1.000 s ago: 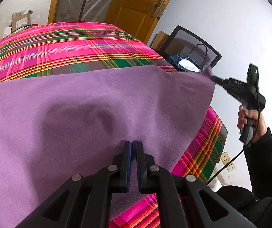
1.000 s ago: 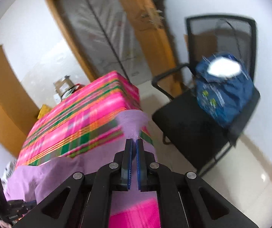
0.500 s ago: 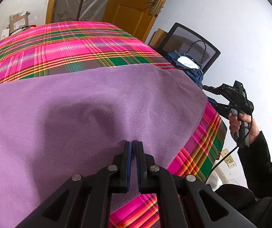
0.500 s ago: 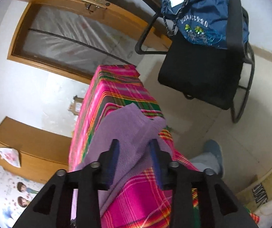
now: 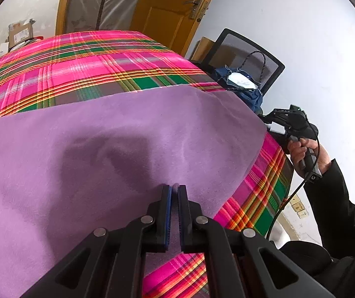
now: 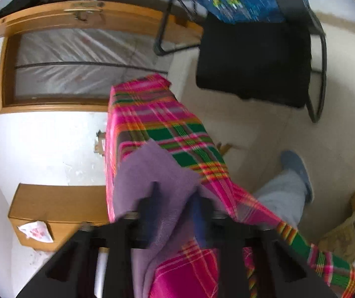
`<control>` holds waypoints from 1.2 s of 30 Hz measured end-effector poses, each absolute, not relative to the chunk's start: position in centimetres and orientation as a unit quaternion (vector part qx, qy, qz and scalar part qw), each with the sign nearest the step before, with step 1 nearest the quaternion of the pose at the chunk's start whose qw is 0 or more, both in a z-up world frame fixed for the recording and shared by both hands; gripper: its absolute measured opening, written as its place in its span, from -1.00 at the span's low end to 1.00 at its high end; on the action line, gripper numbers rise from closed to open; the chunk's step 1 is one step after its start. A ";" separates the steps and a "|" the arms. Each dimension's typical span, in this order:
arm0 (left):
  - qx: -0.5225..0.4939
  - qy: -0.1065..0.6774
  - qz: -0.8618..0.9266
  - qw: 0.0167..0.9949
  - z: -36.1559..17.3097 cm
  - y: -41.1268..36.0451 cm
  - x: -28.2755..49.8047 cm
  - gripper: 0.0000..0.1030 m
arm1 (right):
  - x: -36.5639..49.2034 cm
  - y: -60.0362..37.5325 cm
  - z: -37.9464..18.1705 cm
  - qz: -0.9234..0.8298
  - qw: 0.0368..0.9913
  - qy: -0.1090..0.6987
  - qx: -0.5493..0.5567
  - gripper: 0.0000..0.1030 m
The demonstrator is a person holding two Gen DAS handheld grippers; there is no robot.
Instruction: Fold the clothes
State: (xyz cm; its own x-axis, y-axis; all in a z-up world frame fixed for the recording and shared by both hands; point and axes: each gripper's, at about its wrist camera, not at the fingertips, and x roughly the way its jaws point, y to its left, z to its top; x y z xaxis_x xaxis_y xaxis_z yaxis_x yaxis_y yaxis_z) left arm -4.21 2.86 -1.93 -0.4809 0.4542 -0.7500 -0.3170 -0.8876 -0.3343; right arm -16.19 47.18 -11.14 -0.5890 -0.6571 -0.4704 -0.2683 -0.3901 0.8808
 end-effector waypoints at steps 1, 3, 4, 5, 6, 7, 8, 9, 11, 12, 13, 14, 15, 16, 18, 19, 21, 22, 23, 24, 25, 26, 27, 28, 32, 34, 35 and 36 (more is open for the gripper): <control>-0.458 -0.075 0.857 0.225 -1.9 2.9 -4.2 -0.93 | -16.1 47.3 -10.6 -0.720 0.139 -0.532 0.423 -0.90; -0.458 -0.074 0.857 0.225 -1.9 3.0 -4.2 -0.93 | -15.7 47.5 -9.5 -0.736 0.142 -0.523 0.405 -0.92; -0.458 -0.073 0.857 0.226 -1.9 3.0 -4.2 -0.93 | -15.4 47.8 -8.8 -0.743 0.146 -0.522 0.392 -0.92; -0.458 -0.072 0.857 0.226 -1.8 3.1 -4.2 -0.93 | -15.1 48.0 -8.0 -0.750 0.149 -0.521 0.378 -0.92; -0.458 -0.072 0.857 0.226 -1.8 3.1 -4.2 -0.93 | -14.8 48.2 -7.3 -0.757 0.152 -0.520 0.365 -0.92; -0.457 -0.071 0.857 0.227 -1.8 3.2 -4.1 -0.93 | -14.4 48.4 -6.5 -0.764 0.156 -0.518 0.351 -0.93; -0.457 -0.070 0.857 0.228 -1.7 3.3 -4.1 -0.93 | -14.1 48.7 -5.9 -0.770 0.158 -0.516 0.339 -0.93; -0.457 -0.070 0.857 0.229 -1.7 3.3 -4.1 -0.93 | -13.7 48.8 -5.4 -0.776 0.158 -0.513 0.330 -0.93; -0.457 -0.070 0.856 0.230 -1.7 3.4 -4.1 -0.93 | -12.9 49.2 -5.1 -0.784 0.147 -0.508 0.325 -0.93; -0.457 -0.069 0.856 0.231 -1.7 3.4 -4.1 -0.93 | -12.6 49.4 -5.6 -0.782 0.141 -0.510 0.328 -0.93; -0.458 -0.069 0.856 0.232 -1.7 3.4 -4.2 -0.93 | -12.4 49.5 -6.0 -0.780 0.135 -0.513 0.332 -0.93; -0.458 -0.069 0.855 0.232 -1.7 3.5 -4.2 -0.93 | -12.3 49.6 -6.7 -0.775 0.131 -0.517 0.339 -0.93; -0.458 -0.069 0.855 0.233 -1.7 3.5 -4.2 -0.93 | -12.4 49.7 -7.6 -0.767 0.130 -0.522 0.349 -0.92; -0.459 -0.068 0.855 0.233 -1.8 3.5 -4.2 -0.93 | -12.5 49.7 -8.4 -0.760 0.129 -0.526 0.360 -0.92; -0.460 -0.066 0.854 0.234 -1.8 3.6 -4.2 -0.93 | -12.8 49.7 -9.5 -0.747 0.126 -0.532 0.379 -0.86; -0.459 -0.066 0.854 0.236 -1.8 3.7 -4.2 -0.93 | -13.0 49.7 -9.9 -0.742 0.124 -0.535 0.385 -0.86; -0.458 -0.066 0.854 0.240 -1.7 3.8 -4.1 -0.93 | -13.4 49.8 -10.5 -0.733 0.119 -0.540 0.397 -0.72; -0.458 -0.065 0.853 0.241 -1.7 3.8 -4.0 -0.93 | -13.5 49.9 -10.6 -0.732 0.112 -0.540 0.400 -0.66; -0.458 -0.064 0.853 0.242 -1.7 3.9 -4.0 -0.93 | -13.6 50.0 -10.6 -0.733 0.107 -0.539 0.401 -0.59; -0.458 -0.063 0.853 0.244 -1.7 4.0 -4.0 -0.93 | -13.6 50.3 -10.5 -0.735 0.103 -0.539 0.398 -0.53; -0.458 -0.063 0.852 0.244 -1.7 4.0 -4.0 -0.93 | -13.5 50.7 -10.4 -0.738 0.094 -0.539 0.395 -0.48; -0.459 -0.062 0.852 0.244 -1.7 4.1 -4.0 -0.93 | -13.5 51.1 -10.3 -0.743 0.083 -0.537 0.392 -0.34; -0.460 -0.063 0.851 0.244 -1.8 4.1 -4.0 -0.93 | -13.4 51.7 -10.1 -0.748 0.071 -0.534 0.388 -0.22; -0.461 -0.063 0.851 0.244 -1.8 4.1 -4.0 -0.93 | -13.4 52.2 -9.9 -0.753 0.062 -0.529 0.387 -0.22; -0.464 -0.064 0.849 0.244 -2.0 4.2 -4.3 -0.93 | -14.7 52.4 -9.4 -0.763 0.090 -0.500 0.400 -0.21; -0.465 -0.063 0.849 0.244 -2.0 4.3 -4.4 -0.93 | -16.4 51.2 -9.5 -0.759 0.139 -0.475 0.422 -0.21; -0.465 -0.063 0.849 0.245 -2.0 4.4 -4.5 -0.93 | -17.2 50.7 -9.7 -0.755 0.159 -0.465 0.434 -0.20; -0.465 -0.062 0.848 0.245 -2.0 4.5 -4.5 -0.93 | -18.2 50.0 -10.1 -0.749 0.179 -0.456 0.447 -0.20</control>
State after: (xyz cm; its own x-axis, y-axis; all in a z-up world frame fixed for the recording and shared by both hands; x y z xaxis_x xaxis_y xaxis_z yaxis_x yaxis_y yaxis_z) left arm -4.49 4.52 -2.03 -0.4474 0.4731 -0.7589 -0.3581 -0.8724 -0.3327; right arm -18.17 50.05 -10.14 -0.5374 -0.6744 -0.5064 -0.1394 -0.5212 0.8420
